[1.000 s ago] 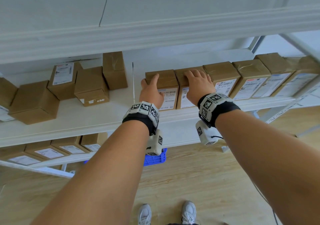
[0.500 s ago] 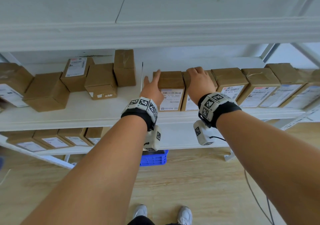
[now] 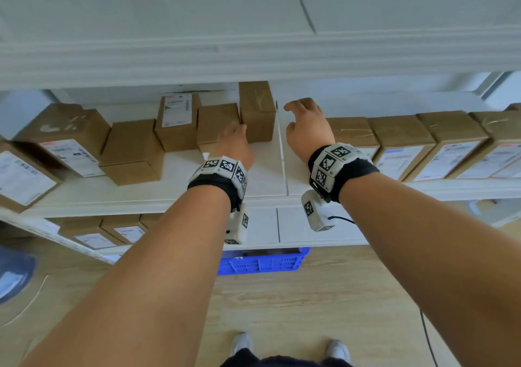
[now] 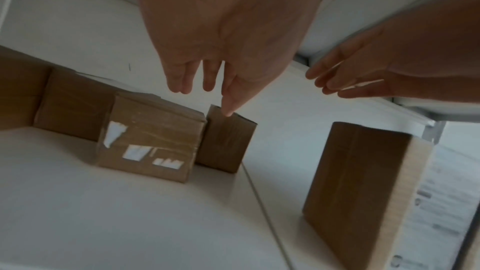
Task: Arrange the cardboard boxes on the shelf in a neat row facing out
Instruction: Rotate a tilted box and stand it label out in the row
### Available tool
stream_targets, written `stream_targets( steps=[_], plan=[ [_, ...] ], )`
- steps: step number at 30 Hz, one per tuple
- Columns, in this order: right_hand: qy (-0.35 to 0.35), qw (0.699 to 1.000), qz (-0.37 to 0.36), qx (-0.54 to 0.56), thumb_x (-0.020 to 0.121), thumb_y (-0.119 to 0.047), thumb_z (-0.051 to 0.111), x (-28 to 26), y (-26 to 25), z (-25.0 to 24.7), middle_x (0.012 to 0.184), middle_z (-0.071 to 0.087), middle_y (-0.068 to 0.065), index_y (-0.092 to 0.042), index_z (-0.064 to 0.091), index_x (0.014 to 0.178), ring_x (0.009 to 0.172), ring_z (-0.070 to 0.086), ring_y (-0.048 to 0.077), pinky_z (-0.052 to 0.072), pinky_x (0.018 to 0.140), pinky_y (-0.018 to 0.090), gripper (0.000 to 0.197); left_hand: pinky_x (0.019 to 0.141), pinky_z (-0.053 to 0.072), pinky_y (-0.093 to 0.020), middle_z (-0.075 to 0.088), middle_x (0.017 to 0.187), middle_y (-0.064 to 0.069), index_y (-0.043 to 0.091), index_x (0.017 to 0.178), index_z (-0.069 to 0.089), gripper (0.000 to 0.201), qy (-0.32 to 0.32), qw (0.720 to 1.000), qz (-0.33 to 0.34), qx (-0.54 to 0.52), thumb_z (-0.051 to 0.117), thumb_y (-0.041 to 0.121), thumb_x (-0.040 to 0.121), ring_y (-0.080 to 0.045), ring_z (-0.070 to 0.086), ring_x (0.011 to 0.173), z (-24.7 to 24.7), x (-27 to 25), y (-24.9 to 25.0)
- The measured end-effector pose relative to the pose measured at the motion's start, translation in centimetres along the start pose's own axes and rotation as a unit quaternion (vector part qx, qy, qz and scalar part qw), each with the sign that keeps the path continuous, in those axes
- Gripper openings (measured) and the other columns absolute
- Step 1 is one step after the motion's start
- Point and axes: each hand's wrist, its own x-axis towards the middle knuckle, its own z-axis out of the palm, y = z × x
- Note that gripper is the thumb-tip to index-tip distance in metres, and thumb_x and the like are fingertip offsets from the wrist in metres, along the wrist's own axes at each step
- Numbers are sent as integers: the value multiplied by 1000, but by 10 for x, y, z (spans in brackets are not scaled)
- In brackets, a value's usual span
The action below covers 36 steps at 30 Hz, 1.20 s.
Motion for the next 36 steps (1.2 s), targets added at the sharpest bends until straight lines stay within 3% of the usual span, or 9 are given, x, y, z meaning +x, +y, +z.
stream_targets(
  steps=[3,8,13,17,23,26,31,34,36],
  plan=[
    [-9,1000,18,-16,92,-11,45,7,-16,25,137,43,11,-13,49,133,127,41,27,46,96,40,41,109,35,-43,40,142,-18,2,133,46,43,-3,999,39,31,44,3,90,-38,40,132,-2,14,-25],
    [-35,998,55,-21,94,-25,50,22,-29,56,140,39,13,-19,41,141,128,39,31,40,103,40,49,121,15,-45,14,162,-11,13,152,25,55,-39,996,59,45,40,18,100,-31,13,149,2,33,-49],
    [-46,994,100,-5,92,-31,51,50,-33,83,146,30,13,-22,33,146,133,34,32,42,103,43,58,117,22,-50,38,151,-11,16,139,47,40,35,998,60,9,32,23,102,-32,29,143,19,42,-73],
    [-45,994,103,-2,89,-38,51,82,-35,106,148,25,14,-29,22,150,136,29,34,38,108,47,69,122,11,-45,30,157,-3,24,143,44,42,78,996,50,-8,32,18,104,-24,20,148,26,52,-86],
    [-48,986,125,-104,89,-49,45,112,-30,127,150,29,17,-30,38,140,139,23,39,19,113,55,54,121,14,-44,37,154,-2,25,140,49,40,102,994,44,0,34,21,103,-23,26,146,23,68,-94],
    [-65,981,126,-130,91,-45,46,117,-30,128,150,29,19,-35,28,145,140,19,44,11,112,63,58,121,16,-42,37,154,-1,26,140,48,40,102,994,35,0,35,22,102,-23,27,145,22,69,-94],
    [-59,985,136,-90,87,-28,56,109,-36,115,139,35,13,-29,29,143,122,39,37,40,96,51,62,119,19,-38,38,152,-2,22,140,49,41,68,997,39,-6,35,20,102,-22,29,143,10,66,-89],
    [-63,984,139,-91,85,-31,60,93,-34,106,136,34,14,-20,32,138,118,38,37,46,91,49,61,122,16,-41,28,158,-8,20,146,40,45,18,999,35,-37,32,17,103,-26,20,148,1,62,-90],
    [-75,983,140,-88,84,-34,62,82,-33,98,135,34,15,-19,34,137,119,38,37,46,91,50,62,121,19,-40,28,158,-9,17,149,37,47,25,996,37,-80,33,13,102,-26,20,148,-4,54,-89]
  ],
)
